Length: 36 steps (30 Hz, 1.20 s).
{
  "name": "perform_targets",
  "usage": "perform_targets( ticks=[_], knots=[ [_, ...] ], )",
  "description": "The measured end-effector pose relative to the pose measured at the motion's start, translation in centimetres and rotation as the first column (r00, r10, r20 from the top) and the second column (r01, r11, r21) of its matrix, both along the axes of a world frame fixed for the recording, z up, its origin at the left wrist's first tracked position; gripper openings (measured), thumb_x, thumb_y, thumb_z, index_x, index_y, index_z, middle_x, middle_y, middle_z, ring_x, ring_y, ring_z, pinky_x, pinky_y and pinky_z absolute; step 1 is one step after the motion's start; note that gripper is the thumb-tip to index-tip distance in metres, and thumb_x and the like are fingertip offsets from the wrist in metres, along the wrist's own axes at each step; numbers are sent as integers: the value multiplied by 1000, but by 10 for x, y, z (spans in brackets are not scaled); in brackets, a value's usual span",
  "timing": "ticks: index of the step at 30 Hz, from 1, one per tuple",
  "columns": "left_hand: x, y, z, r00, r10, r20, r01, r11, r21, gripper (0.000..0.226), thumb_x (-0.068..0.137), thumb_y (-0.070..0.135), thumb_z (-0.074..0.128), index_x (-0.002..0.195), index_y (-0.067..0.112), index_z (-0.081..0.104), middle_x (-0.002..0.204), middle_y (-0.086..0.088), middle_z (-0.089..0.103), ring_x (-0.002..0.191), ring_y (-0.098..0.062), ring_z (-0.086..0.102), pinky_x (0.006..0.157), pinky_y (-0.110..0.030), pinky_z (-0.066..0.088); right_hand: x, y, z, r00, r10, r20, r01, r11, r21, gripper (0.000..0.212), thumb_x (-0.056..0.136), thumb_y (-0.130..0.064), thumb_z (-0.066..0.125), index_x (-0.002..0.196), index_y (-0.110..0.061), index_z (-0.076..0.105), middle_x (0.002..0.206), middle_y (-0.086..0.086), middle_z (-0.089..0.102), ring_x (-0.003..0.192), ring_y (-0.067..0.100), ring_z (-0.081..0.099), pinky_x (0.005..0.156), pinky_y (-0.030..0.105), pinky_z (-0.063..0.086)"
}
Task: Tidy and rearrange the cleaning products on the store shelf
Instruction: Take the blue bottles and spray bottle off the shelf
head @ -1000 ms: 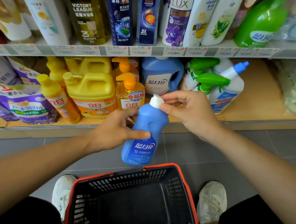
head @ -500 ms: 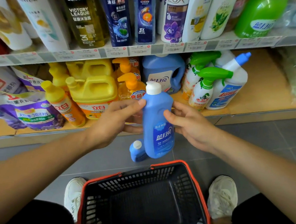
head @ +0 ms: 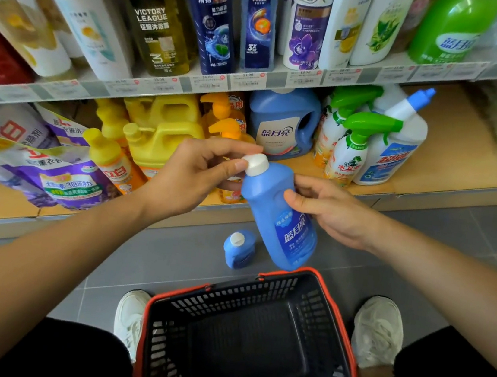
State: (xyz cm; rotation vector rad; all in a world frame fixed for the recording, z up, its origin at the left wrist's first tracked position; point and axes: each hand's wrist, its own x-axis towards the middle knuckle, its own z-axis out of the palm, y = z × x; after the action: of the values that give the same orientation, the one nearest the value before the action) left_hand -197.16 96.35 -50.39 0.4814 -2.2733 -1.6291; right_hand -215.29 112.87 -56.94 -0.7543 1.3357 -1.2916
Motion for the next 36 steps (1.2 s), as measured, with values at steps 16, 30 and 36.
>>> perform_targets(
  ticks=[16,30,36],
  knots=[
    [-1,3,-4,998,12,-58,-11,1000,28,30,96,2,60,124,12,65,111,-14,71,98,-11,72,78,-26,61,-3,0,7,985,10,-175,-14,1000,-23,59,78,-33,77,134,-28,58,127,17,64,119,38,61,100,48,53],
    [6,22,-54,955,-172,243,110,962,250,48,84,27,73,129,17,61,117,2,74,108,-14,70,91,-27,57,0,-4,20,968,-155,-198,144,987,-67,36,94,-14,66,126,-29,58,112,3,71,97,16,71,74,45,62],
    [5,26,-70,972,-74,225,-4,946,326,56,72,25,84,121,10,63,115,-2,76,108,-21,72,88,-30,59,-2,-5,20,971,-218,-100,214,976,-50,32,97,-17,62,129,-18,55,105,3,73,96,20,73,72,37,59]
  ],
)
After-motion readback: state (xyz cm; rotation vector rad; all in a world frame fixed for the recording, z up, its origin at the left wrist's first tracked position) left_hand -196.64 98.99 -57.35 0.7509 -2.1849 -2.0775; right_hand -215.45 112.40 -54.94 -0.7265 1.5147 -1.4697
